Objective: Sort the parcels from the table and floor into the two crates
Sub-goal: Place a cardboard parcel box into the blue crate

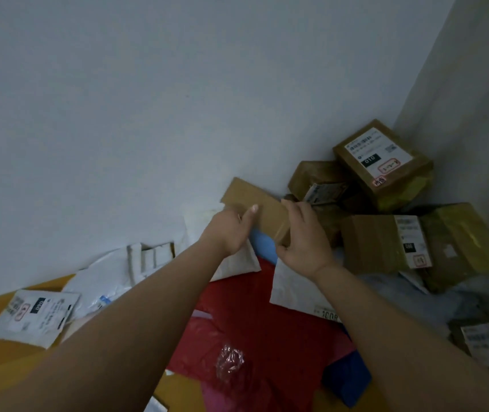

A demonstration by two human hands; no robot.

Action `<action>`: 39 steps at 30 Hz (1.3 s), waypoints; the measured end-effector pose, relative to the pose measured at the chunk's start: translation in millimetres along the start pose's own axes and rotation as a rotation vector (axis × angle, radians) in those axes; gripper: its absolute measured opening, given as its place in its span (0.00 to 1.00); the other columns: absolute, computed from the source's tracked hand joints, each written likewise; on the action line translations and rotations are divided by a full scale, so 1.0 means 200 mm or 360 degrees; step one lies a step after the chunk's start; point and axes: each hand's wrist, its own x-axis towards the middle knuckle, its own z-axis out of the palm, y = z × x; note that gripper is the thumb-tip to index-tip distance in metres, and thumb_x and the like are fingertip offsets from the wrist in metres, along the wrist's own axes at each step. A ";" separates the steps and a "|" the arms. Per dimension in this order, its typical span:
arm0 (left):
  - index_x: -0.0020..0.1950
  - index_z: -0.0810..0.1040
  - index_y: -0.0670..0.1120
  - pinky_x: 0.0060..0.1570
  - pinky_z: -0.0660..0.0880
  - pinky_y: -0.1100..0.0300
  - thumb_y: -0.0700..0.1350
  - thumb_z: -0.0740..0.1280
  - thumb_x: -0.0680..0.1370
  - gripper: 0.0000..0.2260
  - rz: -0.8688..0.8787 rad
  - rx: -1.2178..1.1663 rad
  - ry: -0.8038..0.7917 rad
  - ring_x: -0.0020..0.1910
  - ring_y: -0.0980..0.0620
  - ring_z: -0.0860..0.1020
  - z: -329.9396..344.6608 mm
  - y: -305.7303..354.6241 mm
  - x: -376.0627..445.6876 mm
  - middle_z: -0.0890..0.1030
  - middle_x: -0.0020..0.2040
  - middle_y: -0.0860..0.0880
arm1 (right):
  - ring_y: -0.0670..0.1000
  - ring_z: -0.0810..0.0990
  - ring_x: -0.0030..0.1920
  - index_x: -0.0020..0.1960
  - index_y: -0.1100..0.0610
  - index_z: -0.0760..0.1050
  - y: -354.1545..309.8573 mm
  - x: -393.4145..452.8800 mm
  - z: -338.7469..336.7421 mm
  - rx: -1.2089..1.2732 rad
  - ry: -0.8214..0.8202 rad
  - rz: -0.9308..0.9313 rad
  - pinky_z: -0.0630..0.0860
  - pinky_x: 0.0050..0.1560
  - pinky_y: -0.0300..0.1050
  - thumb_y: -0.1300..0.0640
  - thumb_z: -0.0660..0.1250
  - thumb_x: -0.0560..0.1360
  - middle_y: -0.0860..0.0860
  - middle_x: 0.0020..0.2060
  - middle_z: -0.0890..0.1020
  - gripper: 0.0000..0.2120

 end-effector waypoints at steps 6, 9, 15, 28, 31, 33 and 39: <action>0.69 0.67 0.42 0.35 0.81 0.49 0.68 0.65 0.72 0.36 -0.0533 -0.1170 0.0219 0.49 0.43 0.81 -0.17 -0.07 -0.18 0.77 0.58 0.43 | 0.66 0.74 0.62 0.66 0.68 0.71 -0.37 -0.14 -0.05 -0.0134 0.0146 -0.0534 0.69 0.66 0.57 0.71 0.74 0.60 0.65 0.60 0.74 0.35; 0.68 0.68 0.42 0.36 0.82 0.47 0.58 0.69 0.74 0.29 -0.0523 -0.1451 0.0216 0.51 0.42 0.80 -0.25 -0.14 -0.30 0.78 0.57 0.43 | 0.65 0.74 0.62 0.66 0.68 0.71 -0.54 -0.24 -0.05 -0.0185 0.0129 -0.0684 0.71 0.65 0.60 0.68 0.75 0.62 0.65 0.60 0.75 0.33; 0.74 0.59 0.54 0.43 0.81 0.49 0.51 0.70 0.76 0.30 0.0002 -0.1417 0.0187 0.55 0.46 0.81 -0.45 -0.36 -0.61 0.79 0.61 0.48 | 0.58 0.73 0.61 0.66 0.65 0.69 -0.68 -0.45 -0.11 0.0160 0.0247 -0.0271 0.71 0.62 0.57 0.49 0.70 0.75 0.60 0.61 0.74 0.27; 0.64 0.79 0.54 0.41 0.78 0.64 0.49 0.64 0.81 0.12 0.0474 -0.1121 -0.0251 0.43 0.55 0.84 -0.71 -0.44 -1.10 0.85 0.49 0.51 | 0.56 0.82 0.54 0.70 0.57 0.65 -1.04 -0.65 -0.25 0.1653 0.0426 0.0614 0.79 0.55 0.59 0.42 0.61 0.79 0.56 0.57 0.80 0.26; 0.64 0.78 0.57 0.47 0.77 0.63 0.53 0.65 0.80 0.14 0.0479 -0.0884 -0.0186 0.46 0.58 0.83 -0.73 -0.47 -1.18 0.85 0.51 0.54 | 0.60 0.82 0.55 0.63 0.58 0.73 -1.08 -0.72 -0.23 0.1758 0.0407 0.0623 0.78 0.56 0.61 0.44 0.61 0.80 0.60 0.56 0.81 0.20; 0.66 0.76 0.56 0.49 0.76 0.63 0.57 0.66 0.78 0.18 0.0457 -0.0788 -0.0126 0.49 0.58 0.82 -0.74 -0.49 -1.24 0.83 0.54 0.54 | 0.59 0.82 0.54 0.61 0.57 0.74 -1.11 -0.75 -0.22 0.1844 0.0484 0.0645 0.80 0.52 0.58 0.44 0.60 0.80 0.59 0.55 0.81 0.18; 0.56 0.82 0.57 0.36 0.74 0.73 0.60 0.66 0.76 0.13 0.0438 -0.0688 0.0037 0.41 0.63 0.82 -0.73 -0.53 -1.45 0.85 0.42 0.58 | 0.58 0.82 0.56 0.57 0.55 0.78 -1.09 -0.94 -0.25 0.2140 0.0442 0.0622 0.80 0.53 0.59 0.45 0.56 0.82 0.58 0.54 0.82 0.17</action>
